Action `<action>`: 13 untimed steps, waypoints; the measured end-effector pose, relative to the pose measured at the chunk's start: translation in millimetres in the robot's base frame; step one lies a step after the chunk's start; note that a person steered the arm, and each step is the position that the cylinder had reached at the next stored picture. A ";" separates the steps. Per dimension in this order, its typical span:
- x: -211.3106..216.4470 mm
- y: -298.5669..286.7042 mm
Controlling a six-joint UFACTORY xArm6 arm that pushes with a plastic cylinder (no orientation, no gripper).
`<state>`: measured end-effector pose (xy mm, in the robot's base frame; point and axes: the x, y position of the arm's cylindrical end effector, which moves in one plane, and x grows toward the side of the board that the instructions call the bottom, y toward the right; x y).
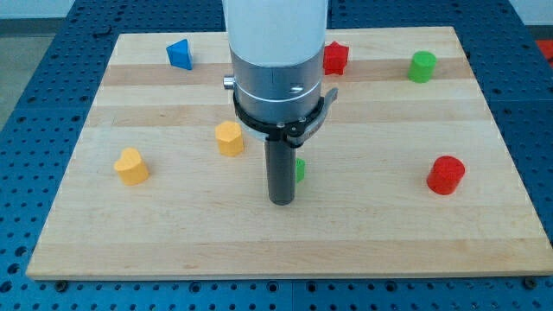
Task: Push the yellow hexagon bit a down
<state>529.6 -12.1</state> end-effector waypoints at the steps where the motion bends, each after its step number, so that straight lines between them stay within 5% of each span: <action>1: 0.0 -30.6; 3: -28.4 -80.6; 5: -33.3 -41.7; 7: -87.3 -25.6; 13: -141.4 -109.1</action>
<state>388.2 -121.3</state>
